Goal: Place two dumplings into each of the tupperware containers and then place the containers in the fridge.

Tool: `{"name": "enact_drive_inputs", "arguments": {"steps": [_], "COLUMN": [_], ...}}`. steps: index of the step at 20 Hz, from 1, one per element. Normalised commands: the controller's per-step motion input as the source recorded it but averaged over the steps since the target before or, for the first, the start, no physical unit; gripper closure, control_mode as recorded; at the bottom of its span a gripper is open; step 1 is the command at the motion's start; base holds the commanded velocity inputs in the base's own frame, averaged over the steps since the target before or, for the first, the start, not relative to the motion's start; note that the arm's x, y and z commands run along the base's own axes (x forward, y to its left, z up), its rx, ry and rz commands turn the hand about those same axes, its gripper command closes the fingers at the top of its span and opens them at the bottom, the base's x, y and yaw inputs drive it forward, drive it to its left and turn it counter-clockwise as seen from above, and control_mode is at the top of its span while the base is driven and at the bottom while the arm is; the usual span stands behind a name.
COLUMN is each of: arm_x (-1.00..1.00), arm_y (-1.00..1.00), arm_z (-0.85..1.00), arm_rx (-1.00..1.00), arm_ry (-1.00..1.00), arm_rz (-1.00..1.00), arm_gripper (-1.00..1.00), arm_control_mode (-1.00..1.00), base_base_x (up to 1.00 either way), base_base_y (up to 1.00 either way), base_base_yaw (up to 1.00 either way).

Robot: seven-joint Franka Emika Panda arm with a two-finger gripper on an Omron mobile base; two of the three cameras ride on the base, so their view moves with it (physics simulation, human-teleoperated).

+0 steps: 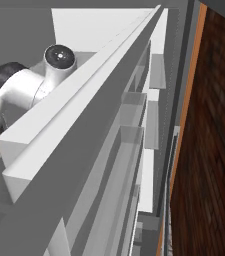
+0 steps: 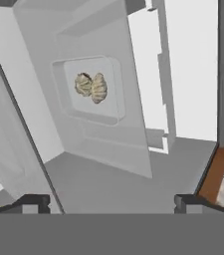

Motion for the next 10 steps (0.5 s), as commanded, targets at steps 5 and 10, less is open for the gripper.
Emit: {"name": "enact_drive_inputs", "arguments": {"steps": [5, 10], "arm_x": [-1.0, -0.86], "arm_y": [0.22, 0.02], "arm_z": [-0.26, -0.34], "arm_rx": [-0.07, -0.02], "arm_ry": [0.13, 0.13], "arm_rz": [0.0, 0.0], "arm_gripper": [-1.0, -1.0], "arm_control_mode": [-1.0, -1.0], "base_base_x": [0.0, 0.0], "base_base_y": [0.0, 0.0], "base_base_yaw": [0.0, 0.0]}}
